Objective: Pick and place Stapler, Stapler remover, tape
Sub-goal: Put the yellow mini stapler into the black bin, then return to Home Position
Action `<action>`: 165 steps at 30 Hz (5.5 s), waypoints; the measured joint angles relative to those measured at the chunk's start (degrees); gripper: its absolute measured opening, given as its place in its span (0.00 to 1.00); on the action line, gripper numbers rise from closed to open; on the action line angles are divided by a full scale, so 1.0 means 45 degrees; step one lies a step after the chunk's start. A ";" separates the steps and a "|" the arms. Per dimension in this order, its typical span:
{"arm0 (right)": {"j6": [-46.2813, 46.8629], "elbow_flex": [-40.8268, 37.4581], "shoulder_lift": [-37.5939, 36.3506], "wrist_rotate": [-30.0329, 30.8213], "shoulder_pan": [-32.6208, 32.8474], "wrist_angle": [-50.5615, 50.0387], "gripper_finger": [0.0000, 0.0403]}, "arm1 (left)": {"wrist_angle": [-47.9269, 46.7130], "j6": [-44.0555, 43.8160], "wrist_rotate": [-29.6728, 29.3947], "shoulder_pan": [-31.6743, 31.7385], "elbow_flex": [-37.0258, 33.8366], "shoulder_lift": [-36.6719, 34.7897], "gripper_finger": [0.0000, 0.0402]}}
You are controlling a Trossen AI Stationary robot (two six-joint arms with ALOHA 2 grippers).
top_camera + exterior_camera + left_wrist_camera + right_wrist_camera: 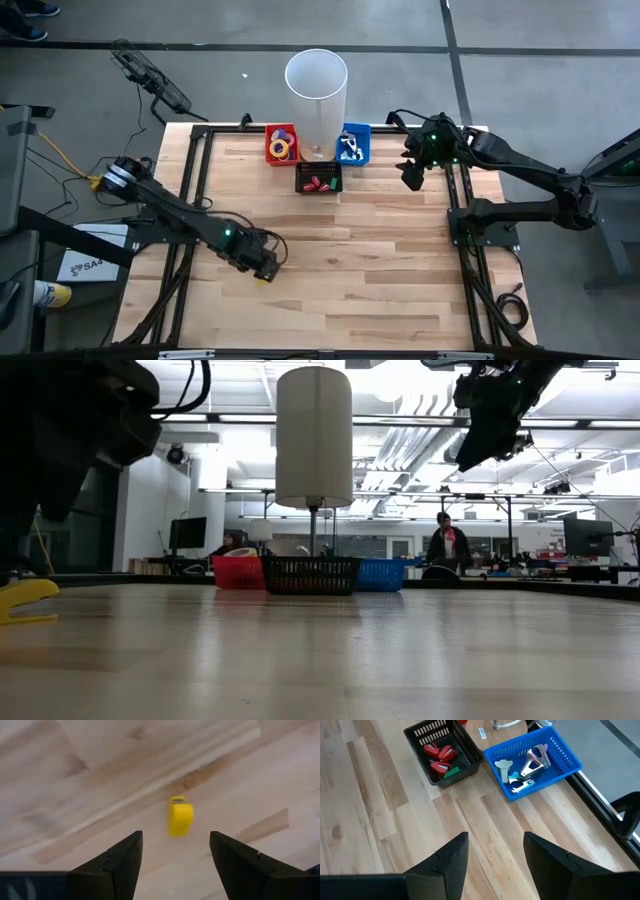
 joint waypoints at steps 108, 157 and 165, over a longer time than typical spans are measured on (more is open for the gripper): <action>0.2252 0.0000 0.0000 0.1628 0.0003 0.0053 0.45 | 0.3831 2.4360 -0.2234 1.0171 0.3020 0.3438 0.16; 0.3095 0.0000 0.0000 0.1586 0.0004 0.0187 0.45 | -0.3460 2.2206 -0.2822 1.0171 0.3037 -0.2652 0.53; 0.3251 -0.0106 -0.0008 0.0394 0.0397 0.0843 0.45 | -0.3344 2.0540 -0.2882 1.0171 0.2937 -0.5248 0.53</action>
